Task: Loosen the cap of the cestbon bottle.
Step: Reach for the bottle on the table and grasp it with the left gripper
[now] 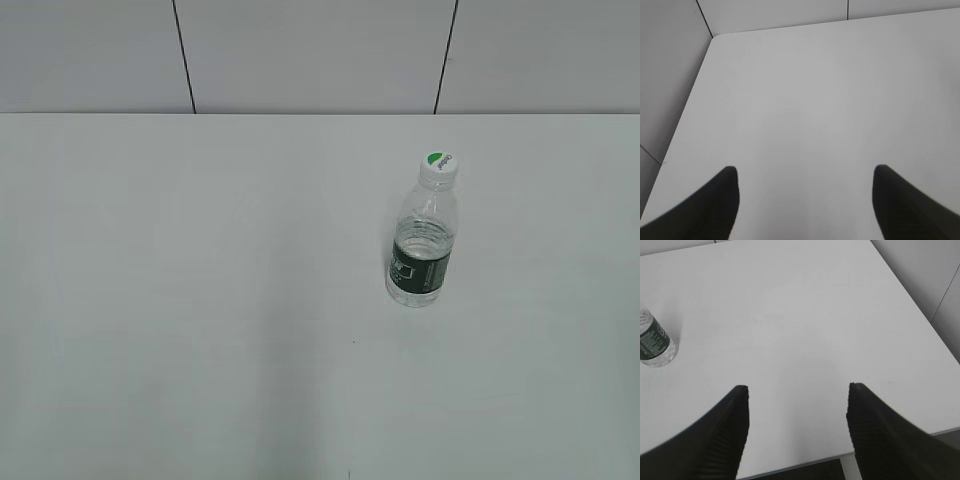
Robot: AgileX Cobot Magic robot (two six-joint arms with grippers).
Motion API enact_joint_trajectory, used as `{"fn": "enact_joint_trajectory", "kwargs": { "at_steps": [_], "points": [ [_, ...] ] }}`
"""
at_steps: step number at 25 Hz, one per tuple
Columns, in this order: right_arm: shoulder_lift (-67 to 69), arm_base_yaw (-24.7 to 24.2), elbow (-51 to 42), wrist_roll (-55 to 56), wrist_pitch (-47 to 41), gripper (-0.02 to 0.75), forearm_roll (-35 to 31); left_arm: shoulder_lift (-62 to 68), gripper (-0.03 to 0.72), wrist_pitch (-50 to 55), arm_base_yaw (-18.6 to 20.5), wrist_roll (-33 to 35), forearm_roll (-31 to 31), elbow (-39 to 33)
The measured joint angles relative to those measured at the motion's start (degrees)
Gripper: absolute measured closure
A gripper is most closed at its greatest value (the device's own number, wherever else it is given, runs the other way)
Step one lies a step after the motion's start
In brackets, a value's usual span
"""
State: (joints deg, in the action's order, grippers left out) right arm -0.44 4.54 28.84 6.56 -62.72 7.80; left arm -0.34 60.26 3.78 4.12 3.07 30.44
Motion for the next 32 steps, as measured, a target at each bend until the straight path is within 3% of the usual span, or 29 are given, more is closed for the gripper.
{"fn": "enact_joint_trajectory", "kwargs": {
  "at_steps": [32],
  "points": [
    [0.0, 0.0, 0.0, 0.0, 0.0, 0.259, 0.0, 0.0, 0.192, 0.0, 0.0, 0.0, 0.4, 0.0]
  ]
}}
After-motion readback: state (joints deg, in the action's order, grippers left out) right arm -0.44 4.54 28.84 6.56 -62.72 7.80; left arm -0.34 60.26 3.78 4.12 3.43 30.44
